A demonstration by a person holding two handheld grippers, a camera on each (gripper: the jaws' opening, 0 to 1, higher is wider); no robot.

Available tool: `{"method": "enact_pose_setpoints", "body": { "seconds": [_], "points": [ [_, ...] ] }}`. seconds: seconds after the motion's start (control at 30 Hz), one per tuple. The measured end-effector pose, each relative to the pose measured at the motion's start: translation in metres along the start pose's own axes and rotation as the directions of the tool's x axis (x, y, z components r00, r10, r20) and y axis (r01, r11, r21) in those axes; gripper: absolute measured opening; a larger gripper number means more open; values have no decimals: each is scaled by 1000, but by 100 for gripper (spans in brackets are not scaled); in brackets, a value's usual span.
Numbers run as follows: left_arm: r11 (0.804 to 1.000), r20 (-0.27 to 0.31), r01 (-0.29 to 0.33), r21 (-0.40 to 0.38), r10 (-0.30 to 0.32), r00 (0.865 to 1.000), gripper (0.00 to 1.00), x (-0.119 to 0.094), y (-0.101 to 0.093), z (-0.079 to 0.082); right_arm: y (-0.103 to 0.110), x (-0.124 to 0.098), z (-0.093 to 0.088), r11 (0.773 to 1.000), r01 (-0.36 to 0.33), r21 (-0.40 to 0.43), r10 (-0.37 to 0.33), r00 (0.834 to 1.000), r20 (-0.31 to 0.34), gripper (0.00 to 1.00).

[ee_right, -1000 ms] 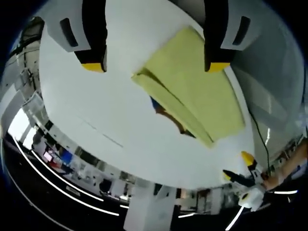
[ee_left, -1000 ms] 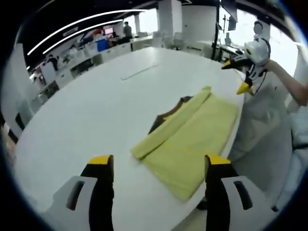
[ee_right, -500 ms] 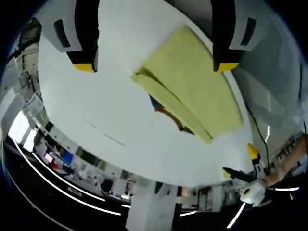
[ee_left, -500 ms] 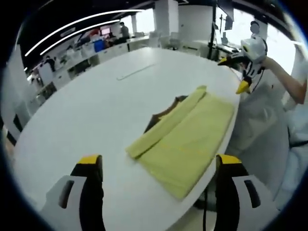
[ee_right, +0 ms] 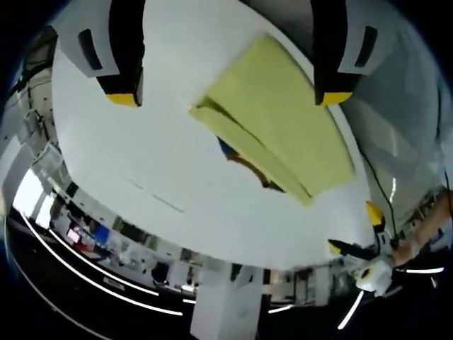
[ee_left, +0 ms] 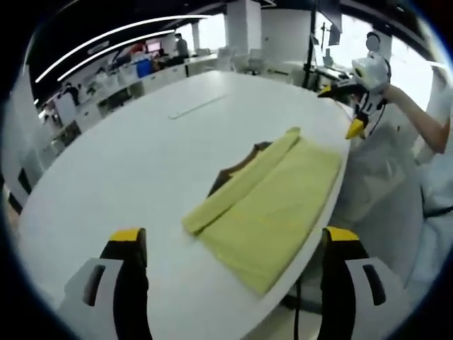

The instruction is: Fold the garment on the visible template until the final outline fits inside the template.

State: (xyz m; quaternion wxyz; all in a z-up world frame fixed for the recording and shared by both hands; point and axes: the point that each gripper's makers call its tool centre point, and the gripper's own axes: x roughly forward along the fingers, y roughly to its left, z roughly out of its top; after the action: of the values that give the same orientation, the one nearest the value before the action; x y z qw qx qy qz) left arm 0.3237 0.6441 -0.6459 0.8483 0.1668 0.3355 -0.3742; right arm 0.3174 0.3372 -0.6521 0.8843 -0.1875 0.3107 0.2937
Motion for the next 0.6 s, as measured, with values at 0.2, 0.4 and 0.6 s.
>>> {"method": "enact_pose_setpoints", "body": {
  "seconds": [0.2, 0.4, 0.6],
  "points": [
    [1000, 6, -17, -18, 17, 1000, 100, 0, 3, -4, 0, 1, -6, 1000, -6, 10, 6, 1000, -4, 100],
    [998, 14, -23, -50, 24, 1000, 94, -3, 6, -7, -1, 0, -11, 1000, -3, 26, 3, 1000, -13, 100],
    [996, -12, -35, -87, 34, 999, 79, -3, 10, -17, -3, 1, -15, 999, 0, 42, 1, 1000, -22, 95]
  ]
}}
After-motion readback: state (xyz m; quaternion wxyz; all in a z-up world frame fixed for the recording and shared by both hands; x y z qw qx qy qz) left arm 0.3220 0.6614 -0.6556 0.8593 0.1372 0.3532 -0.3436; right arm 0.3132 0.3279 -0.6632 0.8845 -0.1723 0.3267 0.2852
